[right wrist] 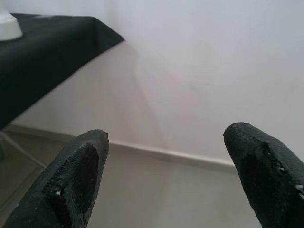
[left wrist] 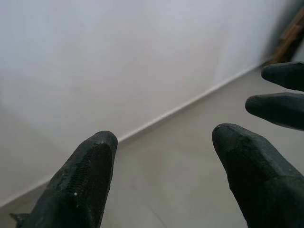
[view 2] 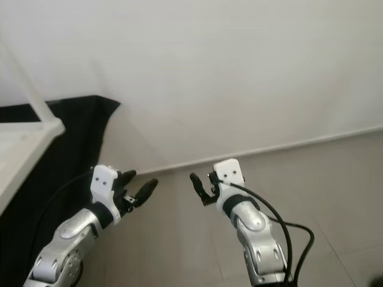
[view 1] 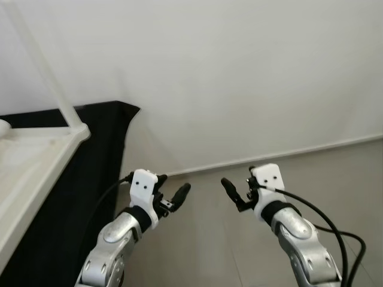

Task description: Building children table

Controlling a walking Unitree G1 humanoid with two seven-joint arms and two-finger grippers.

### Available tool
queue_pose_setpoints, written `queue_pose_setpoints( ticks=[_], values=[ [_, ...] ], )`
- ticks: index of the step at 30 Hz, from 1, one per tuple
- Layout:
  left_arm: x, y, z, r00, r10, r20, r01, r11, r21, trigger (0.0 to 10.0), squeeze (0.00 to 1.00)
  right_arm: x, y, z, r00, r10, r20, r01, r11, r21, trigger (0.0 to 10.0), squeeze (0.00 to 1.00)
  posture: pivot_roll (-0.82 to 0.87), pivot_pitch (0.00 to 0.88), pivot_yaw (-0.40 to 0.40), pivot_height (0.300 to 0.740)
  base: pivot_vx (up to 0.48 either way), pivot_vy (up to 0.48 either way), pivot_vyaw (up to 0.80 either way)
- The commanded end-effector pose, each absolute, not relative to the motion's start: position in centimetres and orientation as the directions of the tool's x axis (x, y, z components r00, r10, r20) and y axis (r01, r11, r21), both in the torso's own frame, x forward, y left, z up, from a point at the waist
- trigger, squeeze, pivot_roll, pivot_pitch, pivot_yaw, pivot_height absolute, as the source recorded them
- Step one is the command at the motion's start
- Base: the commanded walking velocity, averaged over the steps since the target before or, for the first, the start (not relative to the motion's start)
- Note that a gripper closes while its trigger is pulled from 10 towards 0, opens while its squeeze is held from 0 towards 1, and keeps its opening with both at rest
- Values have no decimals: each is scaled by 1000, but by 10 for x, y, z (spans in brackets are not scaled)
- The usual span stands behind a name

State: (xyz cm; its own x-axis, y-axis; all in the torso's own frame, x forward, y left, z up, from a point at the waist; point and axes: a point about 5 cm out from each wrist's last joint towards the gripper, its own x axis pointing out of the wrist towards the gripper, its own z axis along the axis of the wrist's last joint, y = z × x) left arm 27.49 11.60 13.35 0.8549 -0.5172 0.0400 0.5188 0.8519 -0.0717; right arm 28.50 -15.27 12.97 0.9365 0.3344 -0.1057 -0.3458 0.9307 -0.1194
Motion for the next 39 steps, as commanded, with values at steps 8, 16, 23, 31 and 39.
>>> queue_pose_setpoints(
  ticks=[8, 16, 23, 31, 39],
  values=[
    [275, 124, 132, 866, -499, 31, 500, 864, -60, 10000, 0, 286, -145, 131, 921, 379, -88, -387, 916, -103, 10000, 0, -26, 112, 53, 740, 382, 0, 0],
    [275, 123, 133, 866, -498, 40, 500, 864, -66, 10000, 0, 285, -143, 133, 907, 416, -72, -422, 898, -121, 10000, 0, -31, 118, 50, 740, 381, 0, 100],
    [276, 124, 135, 866, -497, 53, 499, 863, -70, 10000, 0, 282, -134, 134, 846, 529, -60, -532, 836, -136, 10000, 0, -38, 120, 48, 740, 126, 0, 800],
    [274, 122, 136, 861, -506, 49, 508, 861, -30, 10000, 0, 281, -131, 134, 815, 576, -59, -578, 803, -144, 10000, 0, -39, 122, 52, 740, 0, 0, 800],
    [273, 121, 135, 858, -512, 29, 511, 859, 26, 10000, 0, 281, -131, 134, 806, 589, -54, -591, 795, -140, 10000, 0, -39, 121, 51, 740, 0, 0, 800]
  ],
)
